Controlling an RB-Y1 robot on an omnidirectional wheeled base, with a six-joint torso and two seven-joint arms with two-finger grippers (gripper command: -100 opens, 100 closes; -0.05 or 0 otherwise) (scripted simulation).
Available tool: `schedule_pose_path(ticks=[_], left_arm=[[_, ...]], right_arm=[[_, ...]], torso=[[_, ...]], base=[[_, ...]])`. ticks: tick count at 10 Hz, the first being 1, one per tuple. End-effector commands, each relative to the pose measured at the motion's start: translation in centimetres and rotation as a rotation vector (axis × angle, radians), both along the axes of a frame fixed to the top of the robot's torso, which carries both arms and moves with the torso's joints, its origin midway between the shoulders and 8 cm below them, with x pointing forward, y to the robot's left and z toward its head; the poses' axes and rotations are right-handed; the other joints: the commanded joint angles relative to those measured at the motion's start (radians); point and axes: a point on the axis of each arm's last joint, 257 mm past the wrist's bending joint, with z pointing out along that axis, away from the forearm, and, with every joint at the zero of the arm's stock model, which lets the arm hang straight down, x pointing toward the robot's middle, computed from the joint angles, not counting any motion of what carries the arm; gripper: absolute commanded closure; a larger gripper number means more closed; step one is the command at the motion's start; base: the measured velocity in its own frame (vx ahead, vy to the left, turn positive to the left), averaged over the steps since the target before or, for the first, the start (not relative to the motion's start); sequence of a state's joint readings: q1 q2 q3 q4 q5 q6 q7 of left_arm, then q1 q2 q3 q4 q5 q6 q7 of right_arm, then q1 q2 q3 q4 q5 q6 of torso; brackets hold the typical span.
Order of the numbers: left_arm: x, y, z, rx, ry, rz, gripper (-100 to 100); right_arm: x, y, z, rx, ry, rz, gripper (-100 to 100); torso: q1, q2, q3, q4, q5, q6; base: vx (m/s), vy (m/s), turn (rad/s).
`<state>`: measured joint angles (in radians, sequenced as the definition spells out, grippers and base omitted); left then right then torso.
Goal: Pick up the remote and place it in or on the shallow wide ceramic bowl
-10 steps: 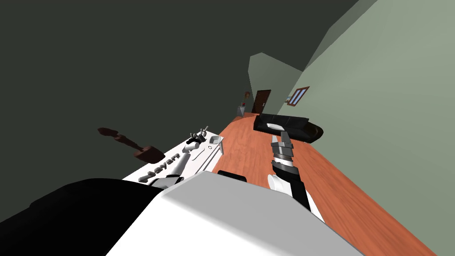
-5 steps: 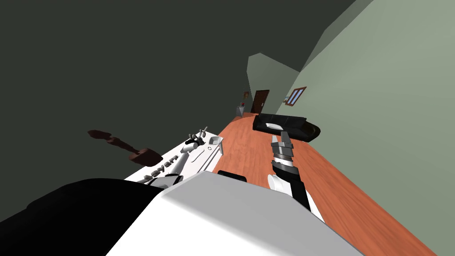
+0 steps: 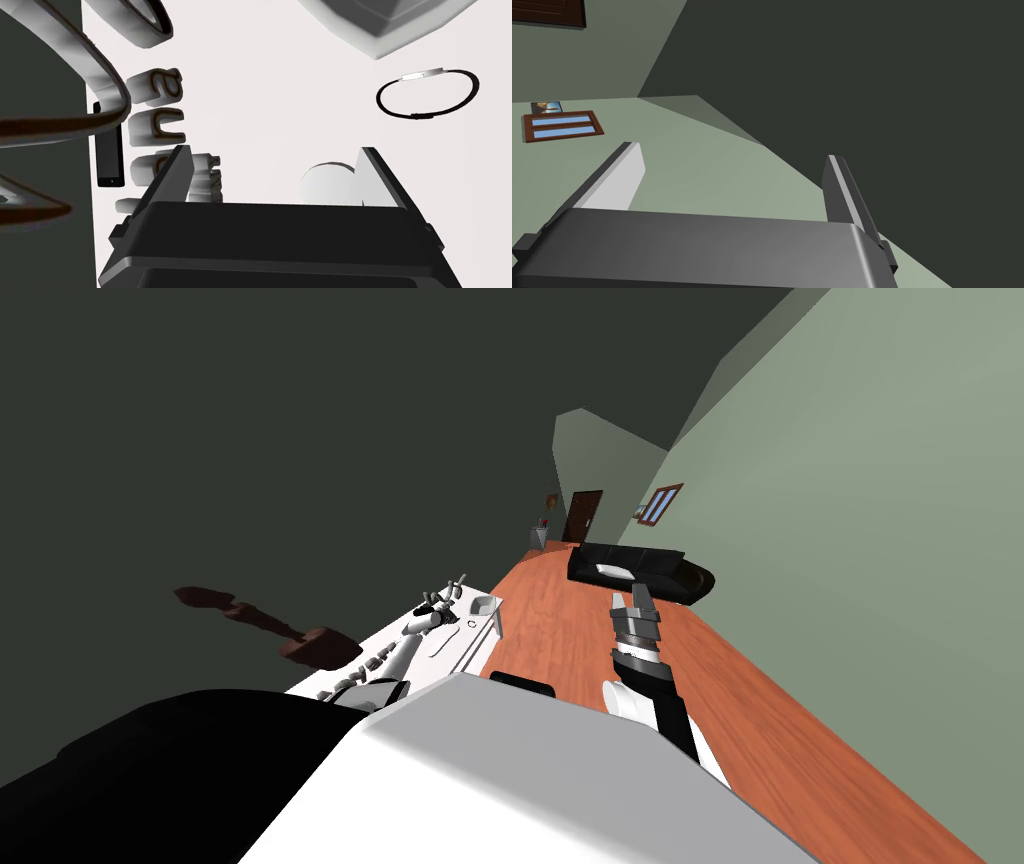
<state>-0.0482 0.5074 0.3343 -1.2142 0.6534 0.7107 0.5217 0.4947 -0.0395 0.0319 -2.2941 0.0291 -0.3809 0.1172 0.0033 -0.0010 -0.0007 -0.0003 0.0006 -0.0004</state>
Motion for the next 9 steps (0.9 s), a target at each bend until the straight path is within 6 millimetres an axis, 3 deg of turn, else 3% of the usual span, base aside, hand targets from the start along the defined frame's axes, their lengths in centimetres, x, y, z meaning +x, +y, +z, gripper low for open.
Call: schedule_pose_path(ticks=[1, 4, 5, 9], left_arm=[[-1.1, 0.3, -1.0, -0.036, 0.044, 0.017, -100], [-4.8, 0.7, -4.2, -0.135, 0.152, 0.08, -100], [-4.9, 0.5, -4.3, -0.139, 0.16, 0.078, -100], [-10.5, -0.1, -8.3, -0.275, 0.309, 0.158, -100]], right_arm=[[0.0, 0.0, 0.0, 0.0, 0.0, 0.0, 0], [0.0, 0.0, 0.0, 0.0, 0.0, 0.0, 0], [0.0, 0.0, 0.0, 0.0, 0.0, 0.0, 0], [0.0, 0.0, 0.0, 0.0, 0.0, 0.0, 0]], torso=[[0.0, 0.0, 0.0, 0.0, 0.0, 0.0], [-0.001, 0.0, 0.0, 0.0, 0.0, 0.0], [0.0, 0.0, 0.0, 0.0, 0.0, 0.0], [0.0, 0.0, 0.0, 0.0, 0.0, 0.0]], base=[[0.018, 0.033, -0.031], [0.013, 0.04, -0.039], [0.013, 0.041, -0.03], [0.014, 0.052, -0.041]])
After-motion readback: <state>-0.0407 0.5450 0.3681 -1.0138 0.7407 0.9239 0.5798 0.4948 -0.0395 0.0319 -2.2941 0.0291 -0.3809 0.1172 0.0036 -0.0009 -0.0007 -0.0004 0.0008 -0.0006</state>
